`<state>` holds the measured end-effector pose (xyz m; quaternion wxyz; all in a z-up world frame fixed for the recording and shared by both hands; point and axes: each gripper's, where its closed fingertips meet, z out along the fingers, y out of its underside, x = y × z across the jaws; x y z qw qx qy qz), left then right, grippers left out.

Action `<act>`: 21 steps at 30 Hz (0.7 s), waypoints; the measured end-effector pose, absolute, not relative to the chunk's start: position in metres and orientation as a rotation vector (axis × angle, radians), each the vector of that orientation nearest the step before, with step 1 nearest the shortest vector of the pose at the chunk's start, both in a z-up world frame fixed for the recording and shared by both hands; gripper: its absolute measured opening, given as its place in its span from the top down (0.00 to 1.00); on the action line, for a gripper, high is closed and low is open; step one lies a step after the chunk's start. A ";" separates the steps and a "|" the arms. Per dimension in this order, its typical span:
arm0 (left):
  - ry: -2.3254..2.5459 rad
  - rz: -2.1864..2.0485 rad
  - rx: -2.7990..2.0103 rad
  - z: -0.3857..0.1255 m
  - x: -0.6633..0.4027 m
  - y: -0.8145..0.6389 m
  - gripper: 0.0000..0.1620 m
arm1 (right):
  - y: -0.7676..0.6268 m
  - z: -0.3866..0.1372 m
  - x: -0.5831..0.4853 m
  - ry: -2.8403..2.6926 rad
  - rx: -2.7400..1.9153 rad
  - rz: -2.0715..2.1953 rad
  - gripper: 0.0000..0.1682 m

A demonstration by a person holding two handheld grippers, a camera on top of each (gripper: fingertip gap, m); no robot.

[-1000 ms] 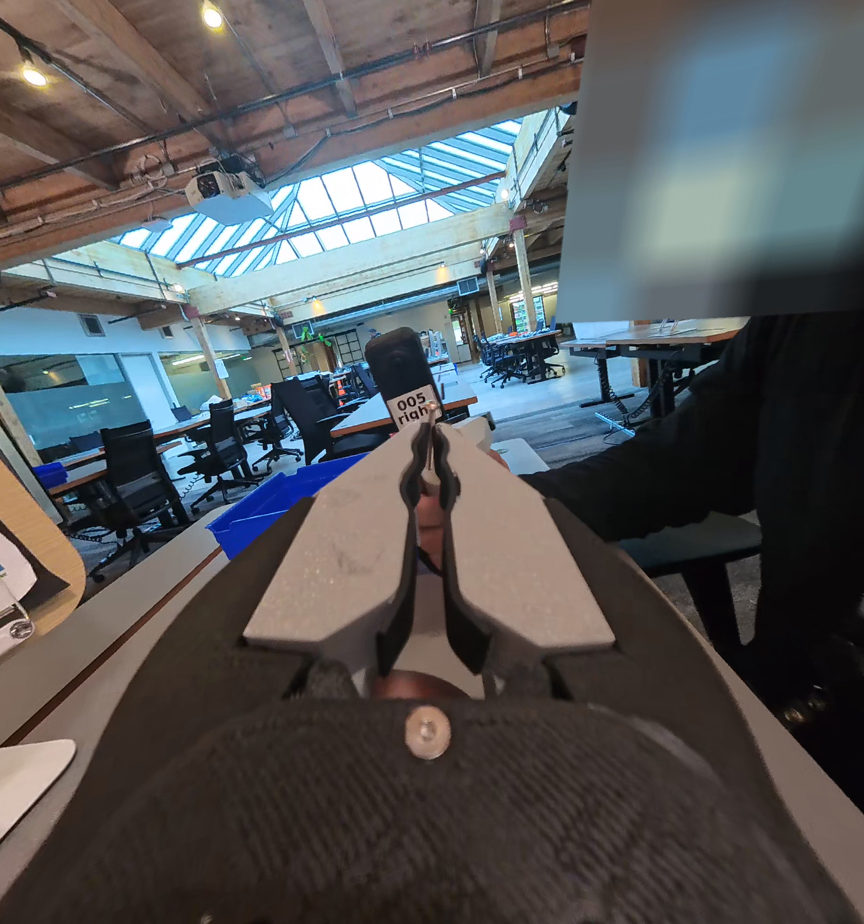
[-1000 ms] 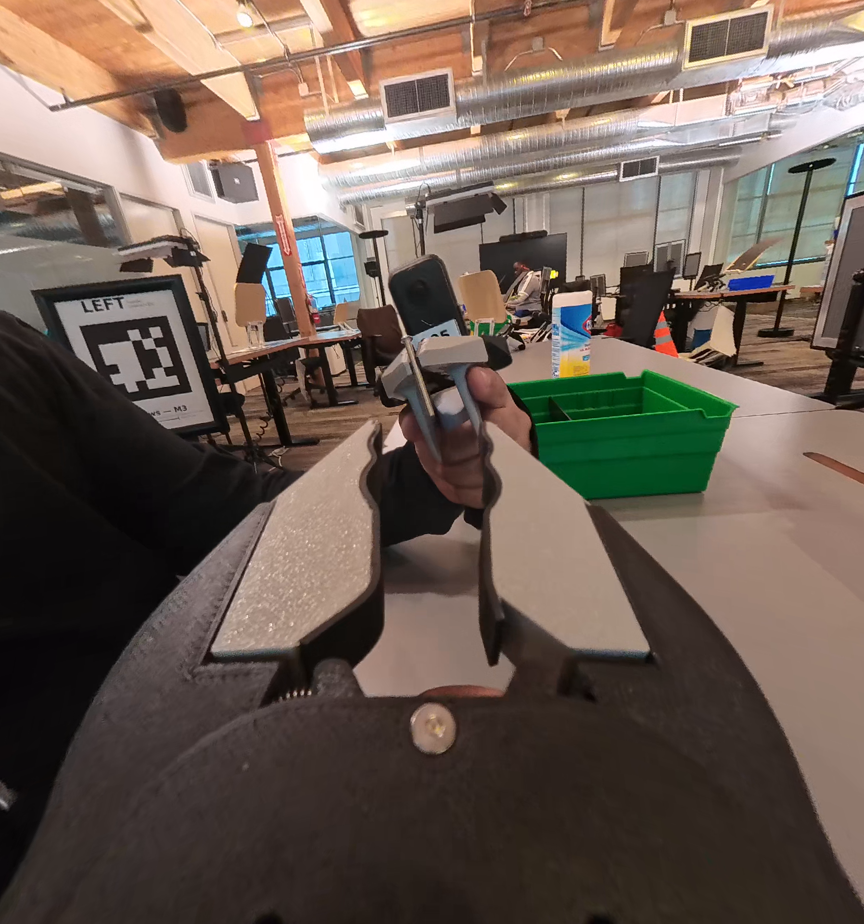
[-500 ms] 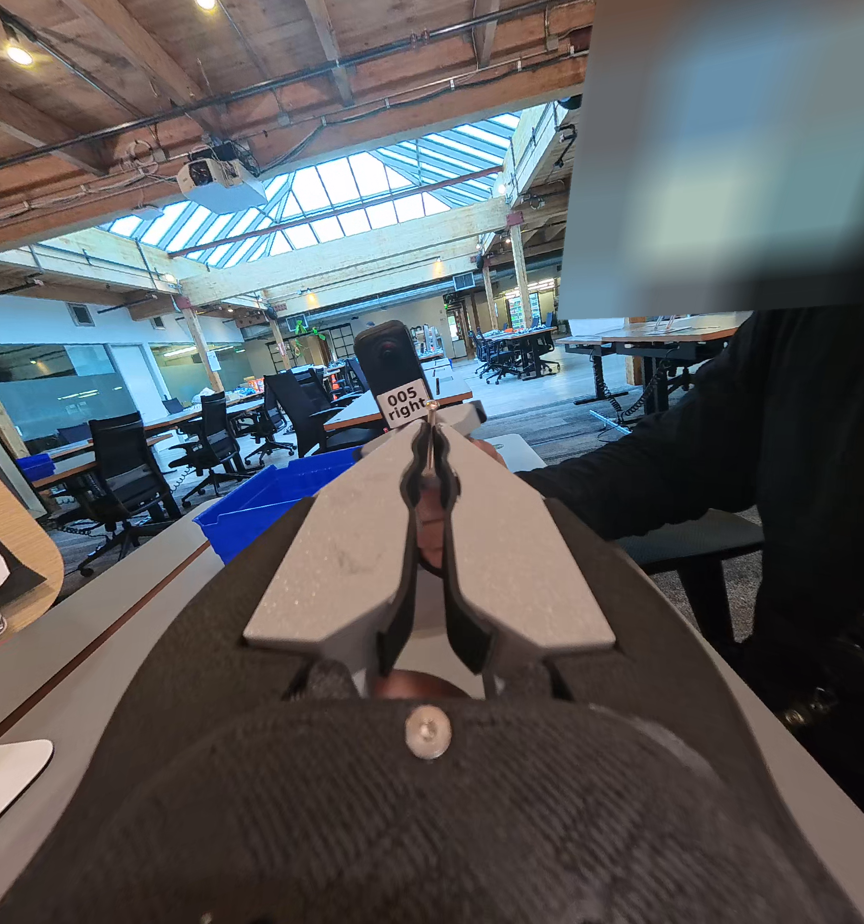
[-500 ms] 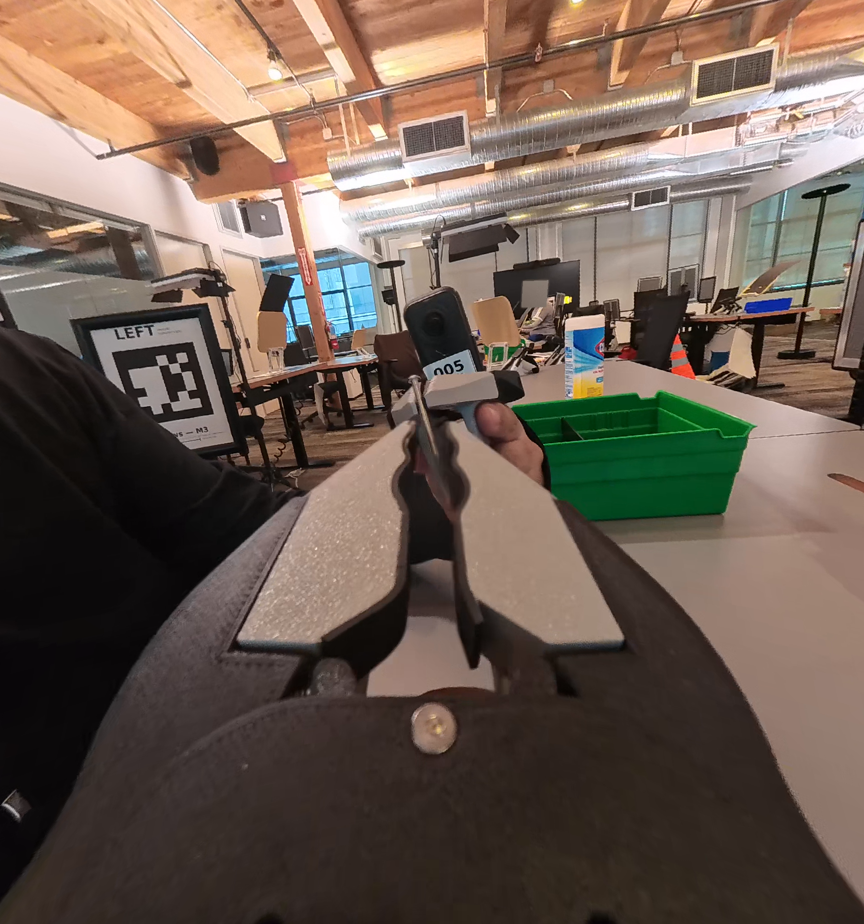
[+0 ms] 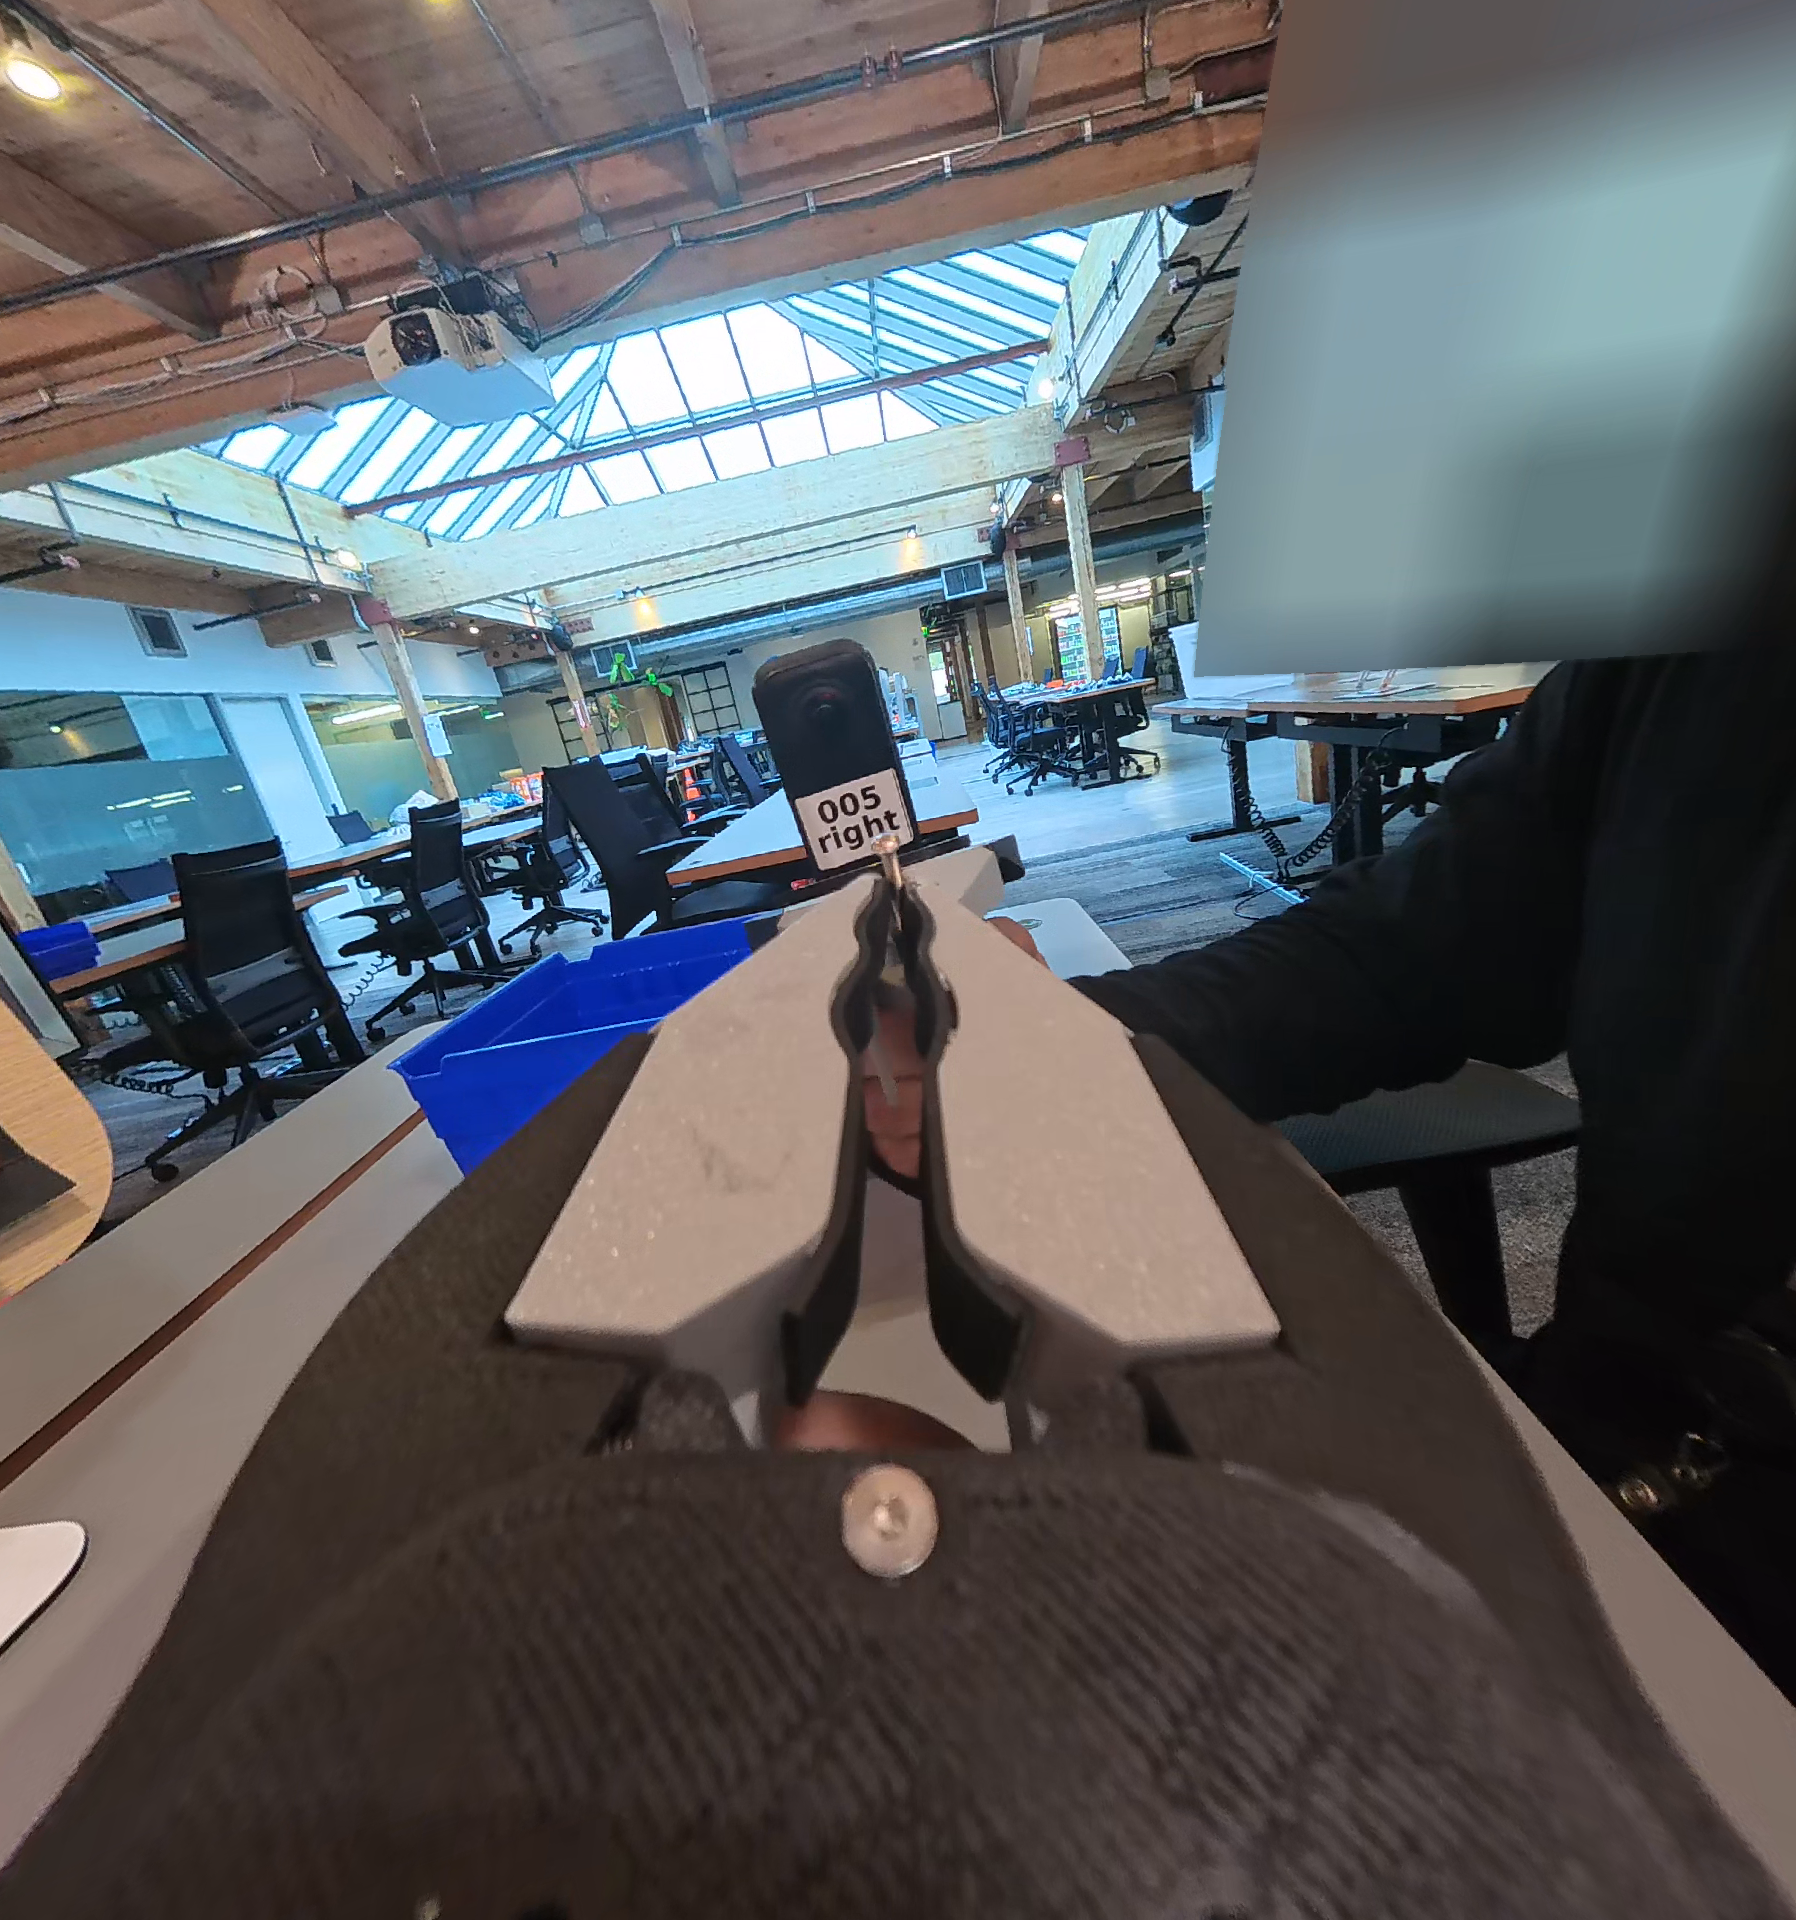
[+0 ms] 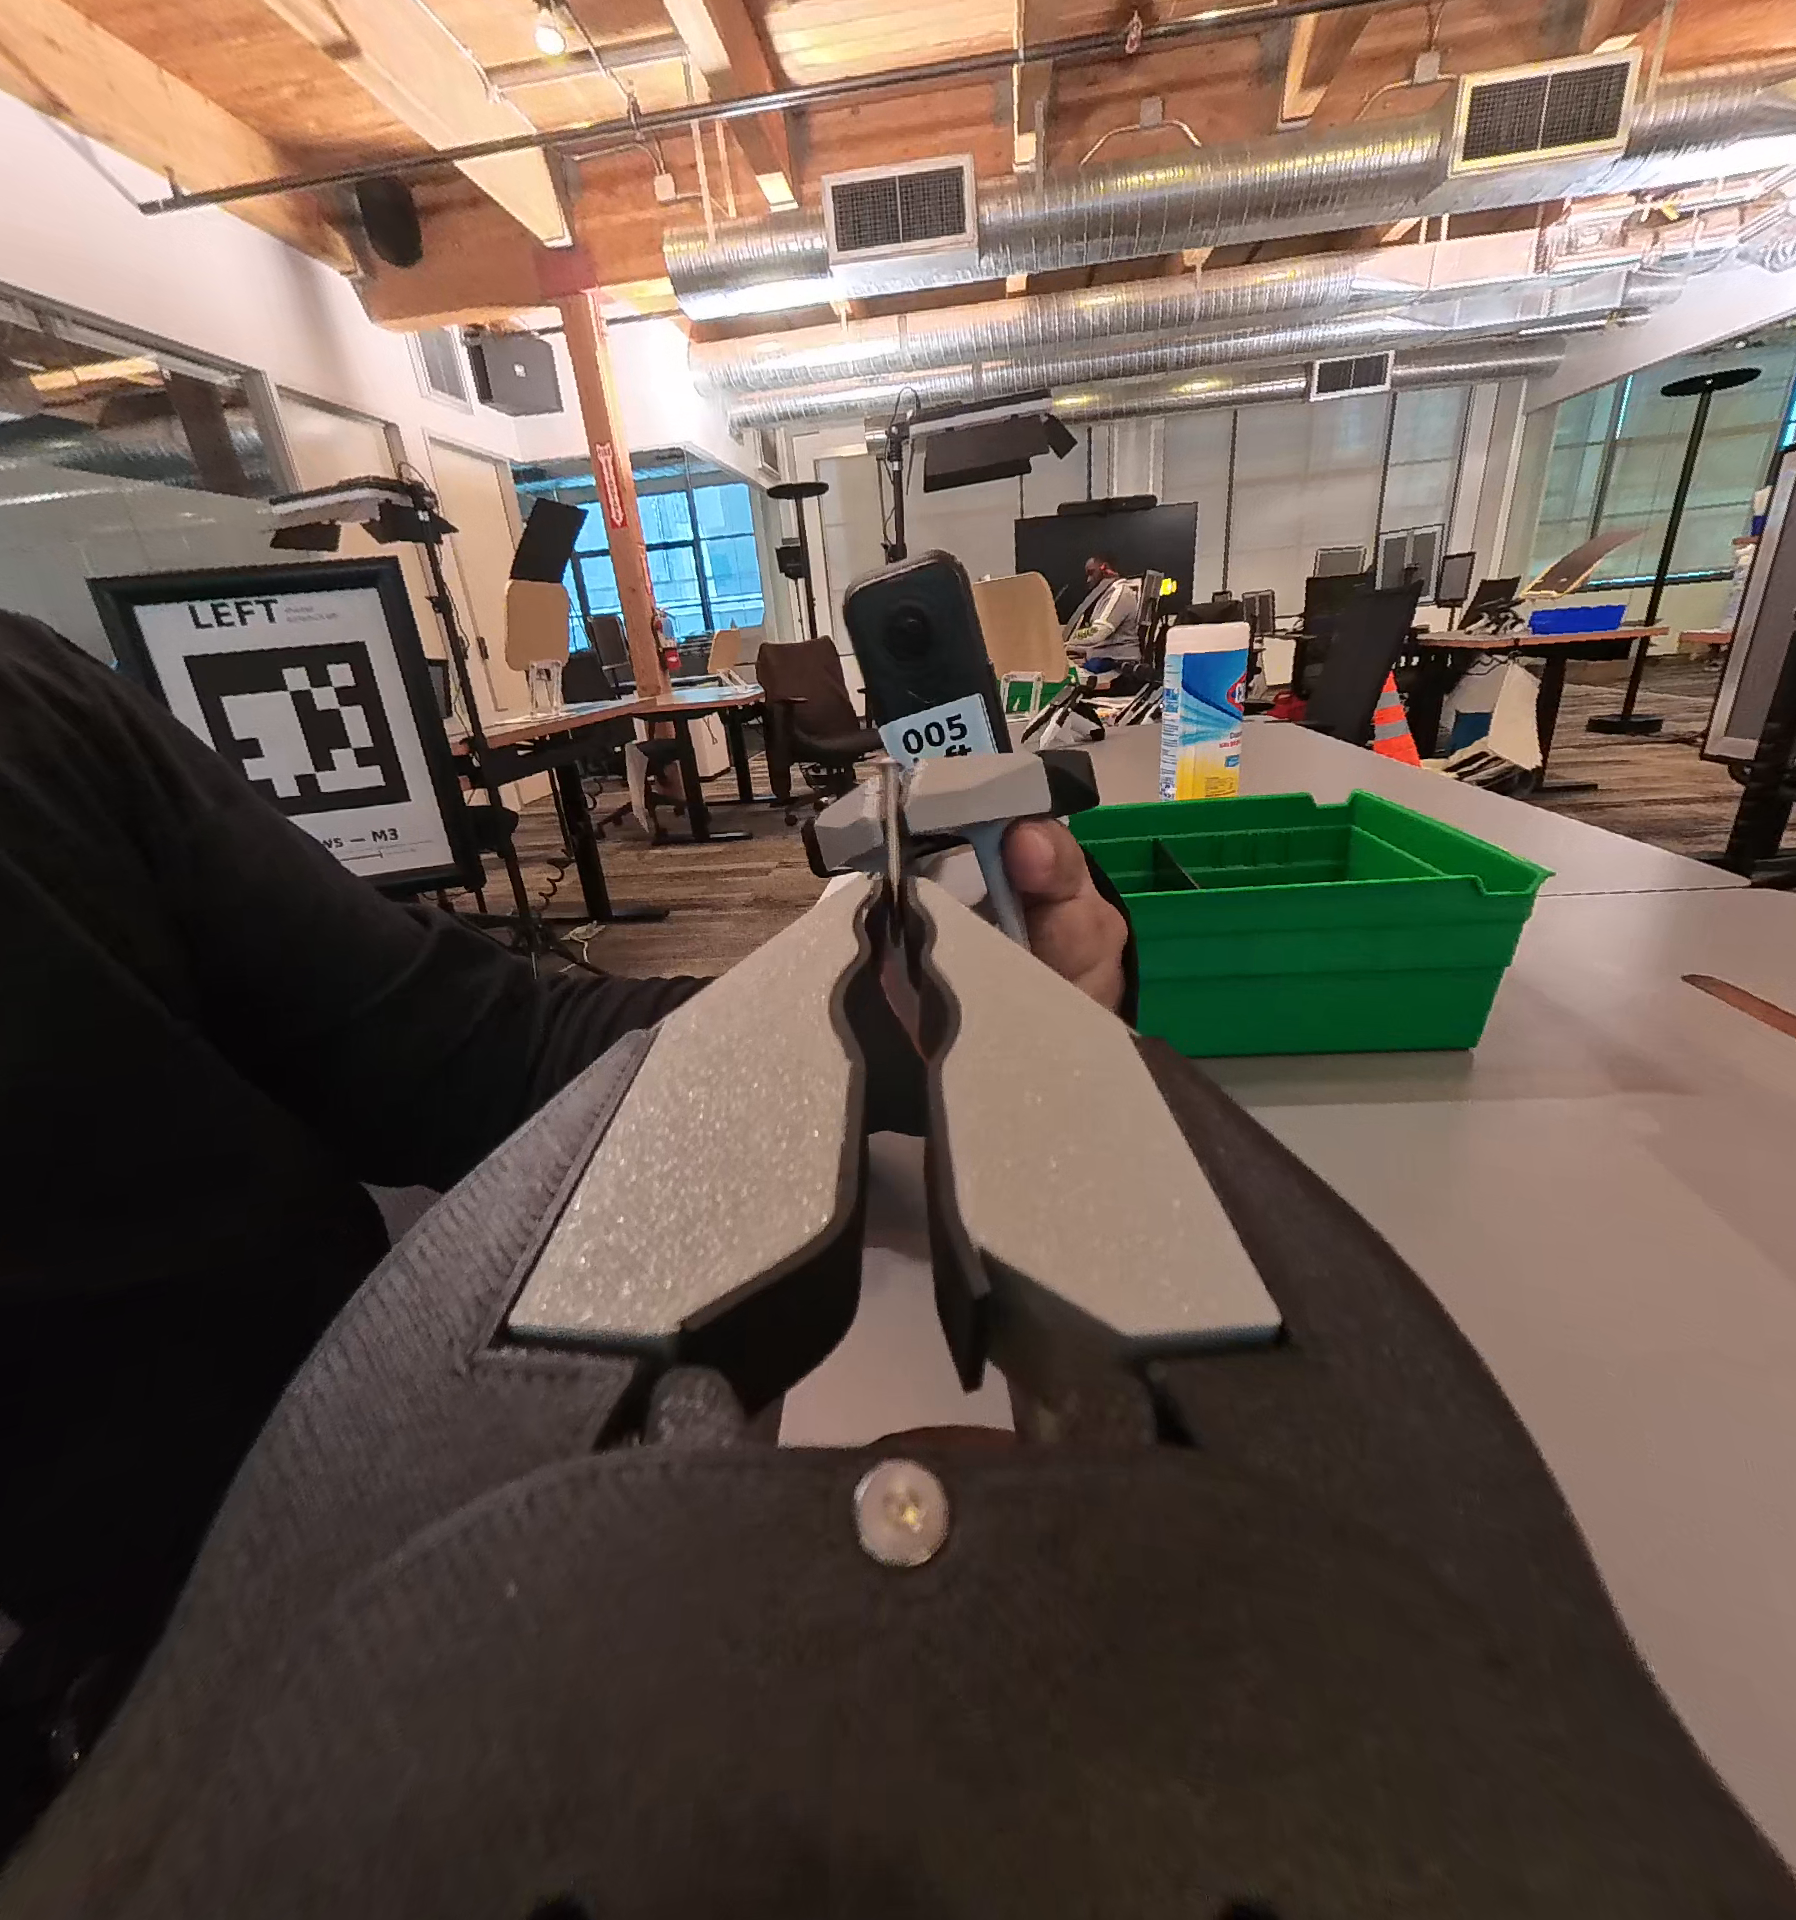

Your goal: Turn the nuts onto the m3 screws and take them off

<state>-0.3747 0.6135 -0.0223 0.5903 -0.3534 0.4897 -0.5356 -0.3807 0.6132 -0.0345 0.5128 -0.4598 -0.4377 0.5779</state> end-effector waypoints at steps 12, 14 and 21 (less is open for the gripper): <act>1.121 -1.105 -0.988 -0.041 -0.389 0.634 0.89 | 0.643 -0.042 -0.356 -1.126 -1.288 1.067 1.00; 1.160 -1.031 -1.052 -0.051 -0.383 0.642 0.89 | 0.652 -0.045 -0.346 -1.233 -1.368 0.868 1.00; 1.235 -0.793 -1.192 -0.083 -0.359 0.661 0.89 | 0.674 -0.082 -0.312 -1.751 -1.684 0.174 1.00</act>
